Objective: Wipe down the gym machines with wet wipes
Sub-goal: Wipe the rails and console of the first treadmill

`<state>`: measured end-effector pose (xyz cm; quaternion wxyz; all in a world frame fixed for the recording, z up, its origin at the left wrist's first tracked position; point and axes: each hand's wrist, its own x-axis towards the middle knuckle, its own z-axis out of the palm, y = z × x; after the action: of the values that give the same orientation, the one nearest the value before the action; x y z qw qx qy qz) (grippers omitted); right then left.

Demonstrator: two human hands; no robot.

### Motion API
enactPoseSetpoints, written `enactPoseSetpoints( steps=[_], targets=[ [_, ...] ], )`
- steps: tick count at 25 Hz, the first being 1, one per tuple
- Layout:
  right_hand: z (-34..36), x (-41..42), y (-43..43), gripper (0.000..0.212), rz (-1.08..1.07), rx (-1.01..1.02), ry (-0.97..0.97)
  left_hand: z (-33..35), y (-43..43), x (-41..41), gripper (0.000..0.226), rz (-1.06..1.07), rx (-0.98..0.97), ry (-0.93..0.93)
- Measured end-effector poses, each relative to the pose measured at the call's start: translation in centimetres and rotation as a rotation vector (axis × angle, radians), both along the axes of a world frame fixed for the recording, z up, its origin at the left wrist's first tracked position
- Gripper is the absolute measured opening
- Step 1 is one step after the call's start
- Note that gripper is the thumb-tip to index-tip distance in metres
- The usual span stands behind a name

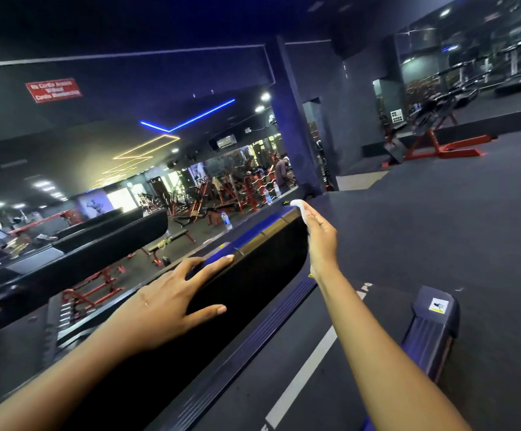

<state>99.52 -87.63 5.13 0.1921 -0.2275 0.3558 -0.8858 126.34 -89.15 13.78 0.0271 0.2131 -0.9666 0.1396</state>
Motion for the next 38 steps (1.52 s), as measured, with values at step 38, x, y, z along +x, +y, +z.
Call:
enactPoseSetpoints(
  steps=[38],
  targets=[
    [-8.4, 20.2, 4.8, 0.035, -0.194, 0.194, 0.005, -0.6, -0.6, -0.1, 0.084, -0.005, 0.009, 0.036]
  ],
)
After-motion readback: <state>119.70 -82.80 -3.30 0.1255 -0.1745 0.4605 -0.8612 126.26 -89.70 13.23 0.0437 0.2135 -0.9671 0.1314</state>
